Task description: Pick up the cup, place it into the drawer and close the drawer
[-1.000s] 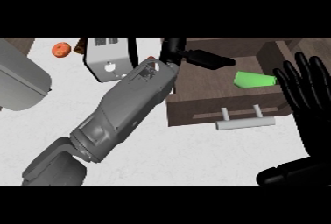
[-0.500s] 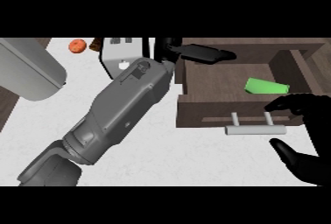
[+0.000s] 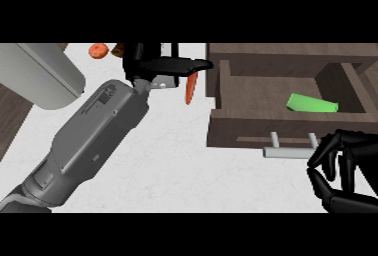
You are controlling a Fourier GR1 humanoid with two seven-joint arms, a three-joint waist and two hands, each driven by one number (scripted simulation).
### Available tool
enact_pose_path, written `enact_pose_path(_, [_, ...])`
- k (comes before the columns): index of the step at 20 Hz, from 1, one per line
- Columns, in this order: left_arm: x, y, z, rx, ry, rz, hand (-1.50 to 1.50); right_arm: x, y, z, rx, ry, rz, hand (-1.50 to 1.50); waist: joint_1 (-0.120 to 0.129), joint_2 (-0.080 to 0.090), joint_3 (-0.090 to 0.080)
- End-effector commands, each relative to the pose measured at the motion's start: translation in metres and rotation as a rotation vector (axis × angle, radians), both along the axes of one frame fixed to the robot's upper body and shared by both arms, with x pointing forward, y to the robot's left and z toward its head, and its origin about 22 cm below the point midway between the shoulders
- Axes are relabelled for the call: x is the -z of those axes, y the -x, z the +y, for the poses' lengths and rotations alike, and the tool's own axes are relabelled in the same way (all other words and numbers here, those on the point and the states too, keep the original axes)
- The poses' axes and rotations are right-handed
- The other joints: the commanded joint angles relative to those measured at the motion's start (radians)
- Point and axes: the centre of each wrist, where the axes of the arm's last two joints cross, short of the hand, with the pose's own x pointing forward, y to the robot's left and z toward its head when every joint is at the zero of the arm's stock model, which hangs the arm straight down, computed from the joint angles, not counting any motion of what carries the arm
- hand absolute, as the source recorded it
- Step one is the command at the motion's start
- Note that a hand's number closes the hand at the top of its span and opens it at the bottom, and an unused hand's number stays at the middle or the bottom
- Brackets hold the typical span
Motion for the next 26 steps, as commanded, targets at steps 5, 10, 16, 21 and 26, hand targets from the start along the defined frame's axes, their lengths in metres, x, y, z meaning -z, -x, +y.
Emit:
enact_pose_path(5, [0.026, 0.046, 0.092, -0.041, 0.042, 0.049, -1.5, 0.013, 0.0, 0.009, 0.052, 0.122, 0.037, 1.5, -0.006, 0.005, 0.0])
enact_pose_path(10, [0.035, 0.068, 0.112, -0.034, 0.052, 0.065, -1.5, 0.038, -0.023, 0.011, 0.039, 0.302, 0.013, 1.5, -0.009, 0.011, 0.001])
enact_pose_path(16, [0.053, 0.099, 0.139, -0.036, 0.038, 0.049, -1.5, 0.045, -0.037, 0.022, 0.02, 0.628, -0.07, 1.5, 0.01, 0.01, 0.001])
enact_pose_path(21, [0.071, 0.117, 0.193, -0.049, 0.043, 0.063, -1.5, 0.084, -0.054, 0.061, 0.024, 0.705, -0.099, 1.5, 0.0, 0.014, 0.0])
enact_pose_path(26, [0.068, 0.136, 0.217, -0.061, 0.045, 0.063, -1.5, 0.119, -0.087, 0.043, 0.048, 0.768, -0.035, -1.5, -0.005, 0.014, 0.001])
